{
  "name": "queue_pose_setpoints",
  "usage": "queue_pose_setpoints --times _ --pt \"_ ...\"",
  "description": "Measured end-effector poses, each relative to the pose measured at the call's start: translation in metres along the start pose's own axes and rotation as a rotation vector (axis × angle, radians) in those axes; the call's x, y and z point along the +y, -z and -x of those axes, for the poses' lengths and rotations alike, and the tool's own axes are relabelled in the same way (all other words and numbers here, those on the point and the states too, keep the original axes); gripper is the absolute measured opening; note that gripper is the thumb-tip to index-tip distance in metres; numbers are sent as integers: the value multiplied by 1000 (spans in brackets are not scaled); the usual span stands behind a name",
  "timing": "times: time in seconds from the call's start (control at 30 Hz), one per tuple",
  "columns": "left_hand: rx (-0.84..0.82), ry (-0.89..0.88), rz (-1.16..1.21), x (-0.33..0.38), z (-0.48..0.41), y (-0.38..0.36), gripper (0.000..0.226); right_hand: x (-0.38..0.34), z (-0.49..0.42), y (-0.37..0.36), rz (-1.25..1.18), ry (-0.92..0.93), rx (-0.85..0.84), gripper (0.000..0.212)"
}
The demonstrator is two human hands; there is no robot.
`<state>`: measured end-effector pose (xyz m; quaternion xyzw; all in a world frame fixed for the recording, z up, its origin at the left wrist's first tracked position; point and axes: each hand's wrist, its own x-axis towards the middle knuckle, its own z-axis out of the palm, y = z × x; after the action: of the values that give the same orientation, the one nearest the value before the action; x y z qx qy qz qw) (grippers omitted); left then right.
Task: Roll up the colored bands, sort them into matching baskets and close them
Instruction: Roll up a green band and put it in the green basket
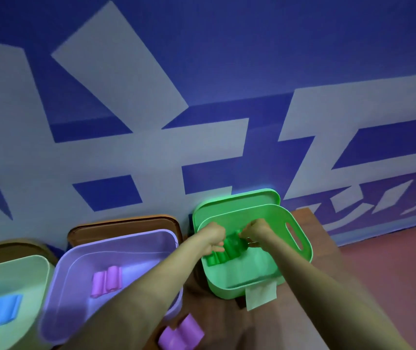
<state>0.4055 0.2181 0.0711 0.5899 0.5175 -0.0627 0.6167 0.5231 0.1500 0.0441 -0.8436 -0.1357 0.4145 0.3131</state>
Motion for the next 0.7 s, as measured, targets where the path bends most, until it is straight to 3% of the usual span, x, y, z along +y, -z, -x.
queue_pose_setpoints --times 0.27,0.53,0.7 --pt "-56 50 -38 -7 -22 -14 37 10 -30 -15 255 -43 -31 25" --pt "-61 52 -24 -7 -27 -18 39 15 -31 -16 163 -68 -8 24" --pt "-54 73 -18 -5 -24 -17 39 12 -27 -13 157 -82 -74 11"
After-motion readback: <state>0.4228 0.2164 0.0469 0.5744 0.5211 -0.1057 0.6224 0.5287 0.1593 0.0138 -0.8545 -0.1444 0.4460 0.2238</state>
